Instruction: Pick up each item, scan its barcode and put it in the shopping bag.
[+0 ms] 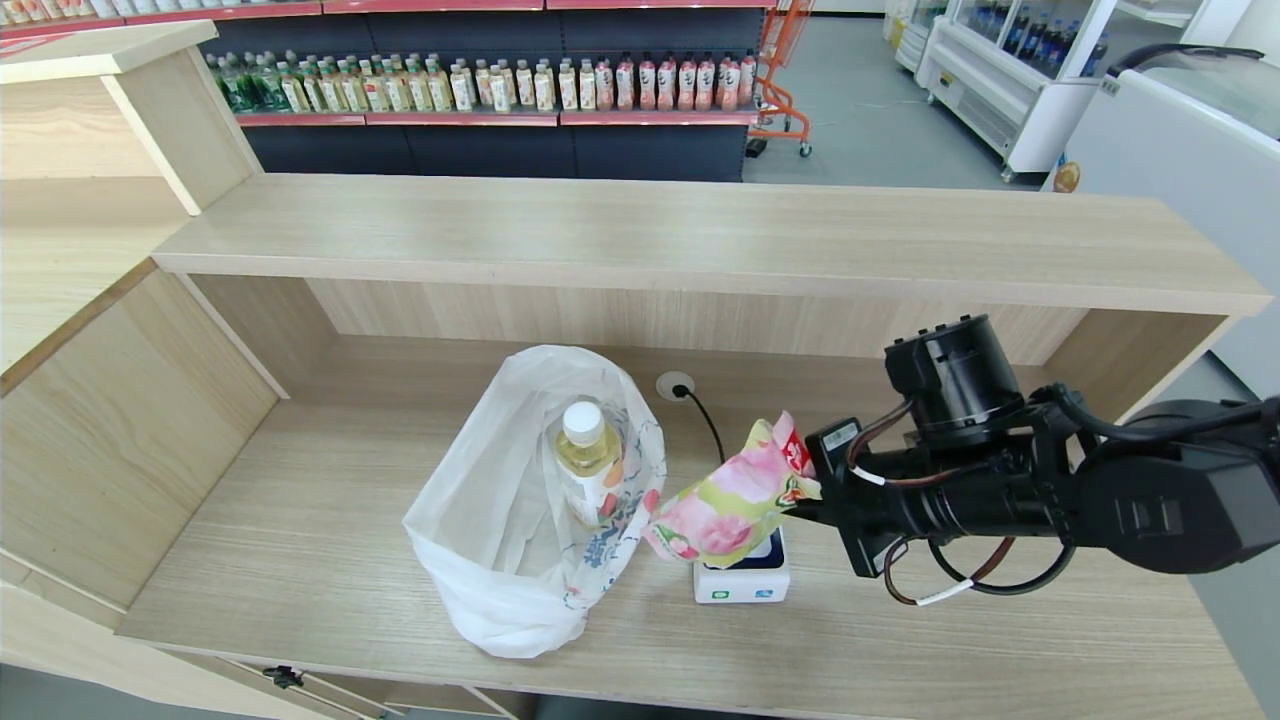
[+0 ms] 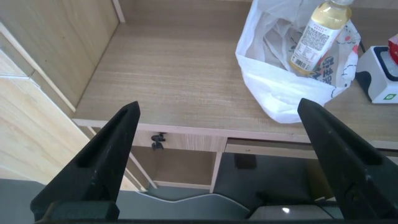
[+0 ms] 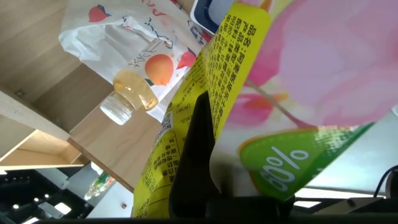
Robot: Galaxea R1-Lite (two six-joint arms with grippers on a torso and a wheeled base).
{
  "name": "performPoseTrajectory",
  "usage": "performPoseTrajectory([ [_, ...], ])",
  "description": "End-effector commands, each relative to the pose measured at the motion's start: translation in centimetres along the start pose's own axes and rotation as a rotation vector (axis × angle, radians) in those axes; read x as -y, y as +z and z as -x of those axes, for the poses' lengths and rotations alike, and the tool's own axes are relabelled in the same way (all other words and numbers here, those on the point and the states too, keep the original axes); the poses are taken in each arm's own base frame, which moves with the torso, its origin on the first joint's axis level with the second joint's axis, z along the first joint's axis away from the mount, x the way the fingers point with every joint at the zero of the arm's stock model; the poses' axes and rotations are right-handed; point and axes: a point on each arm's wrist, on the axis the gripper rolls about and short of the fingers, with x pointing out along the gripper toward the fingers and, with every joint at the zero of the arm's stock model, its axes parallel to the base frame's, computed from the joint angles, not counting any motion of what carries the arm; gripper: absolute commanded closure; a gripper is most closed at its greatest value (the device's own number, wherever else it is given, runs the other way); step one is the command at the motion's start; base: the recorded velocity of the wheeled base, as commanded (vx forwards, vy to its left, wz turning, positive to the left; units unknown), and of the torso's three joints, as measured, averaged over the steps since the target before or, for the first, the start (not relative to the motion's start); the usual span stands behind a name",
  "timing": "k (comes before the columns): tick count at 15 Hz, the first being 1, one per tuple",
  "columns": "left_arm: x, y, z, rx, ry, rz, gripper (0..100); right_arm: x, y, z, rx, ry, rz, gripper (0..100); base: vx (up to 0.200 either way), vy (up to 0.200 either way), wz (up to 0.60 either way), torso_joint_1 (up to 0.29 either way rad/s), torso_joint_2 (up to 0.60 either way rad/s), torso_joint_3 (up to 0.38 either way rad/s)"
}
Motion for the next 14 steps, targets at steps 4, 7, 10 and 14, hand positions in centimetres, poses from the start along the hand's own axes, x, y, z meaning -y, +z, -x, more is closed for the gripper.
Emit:
performPoseTrajectory([
  [4,0.0,0.0,0.0,-0.001,0.000,0.000,0,-0.6,-0.3,0.7,-0.005,0.027,0.007,100,0.000,0.000,0.00,0.000,0.00,0.000],
  [7,0.0,0.0,0.0,-0.001,0.000,0.000,0,-1.6,-5.4,7.0,-0.006,0.196,0.374,100,0.000,0.000,0.00,0.000,0.00,0.000],
  [10,0.0,0.0,0.0,-0.001,0.000,0.000,0,2.1,-8.5,9.2,-0.041,0.240,0.920,100,0.000,0.000,0.00,0.000,0.00,0.000],
  [14,0.0,0.0,0.0,-0.001,0.000,0.000,0,5.0,-6.7,8.6,-0.034,0.302,1.297,100,0.000,0.000,0.00,0.000,0.00,0.000],
])
